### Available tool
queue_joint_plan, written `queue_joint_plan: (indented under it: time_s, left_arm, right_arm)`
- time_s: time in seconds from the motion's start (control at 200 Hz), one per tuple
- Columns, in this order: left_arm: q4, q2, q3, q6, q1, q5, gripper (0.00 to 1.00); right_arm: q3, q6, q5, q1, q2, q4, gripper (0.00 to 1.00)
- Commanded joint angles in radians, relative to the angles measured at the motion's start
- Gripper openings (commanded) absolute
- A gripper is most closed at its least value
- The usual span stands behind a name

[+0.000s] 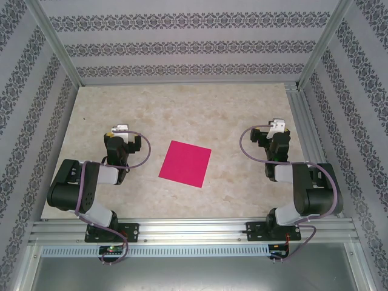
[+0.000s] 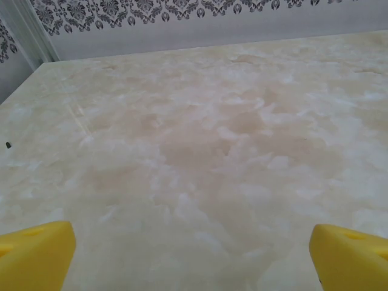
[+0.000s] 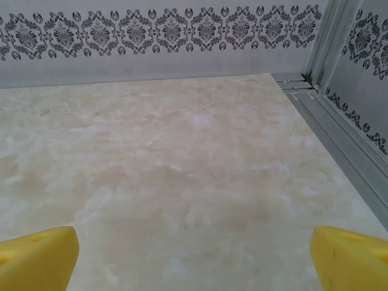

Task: Fold a paper plane with a square sheet of paper (fold left side to right side)
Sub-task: Pick up the square sheet of paper from the center of the table.

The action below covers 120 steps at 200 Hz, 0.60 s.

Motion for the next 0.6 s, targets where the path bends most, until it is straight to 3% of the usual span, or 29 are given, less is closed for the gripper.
queue_joint_plan:
  time_s: [0.0, 0.53, 0.595]
  left_arm:
    - [0.016, -0.002, 0.017, -0.010, 0.011, 0.017, 1.00]
    - [0.020, -0.004, 0.015, -0.011, 0.013, 0.020, 1.00]
    - [-0.036, -0.072, 0.022, -0.015, 0.011, -0.006, 1.00]
  right_arm:
    - [-0.001, 0.006, -0.006, -0.005, 0.003, 0.041, 0.98]
    - [0.000, 0.020, -0.032, -0.020, 0.004, 0.040, 0.98]
    - [-0.001, 0.021, -0.033, -0.020, 0.004, 0.041, 0.98]
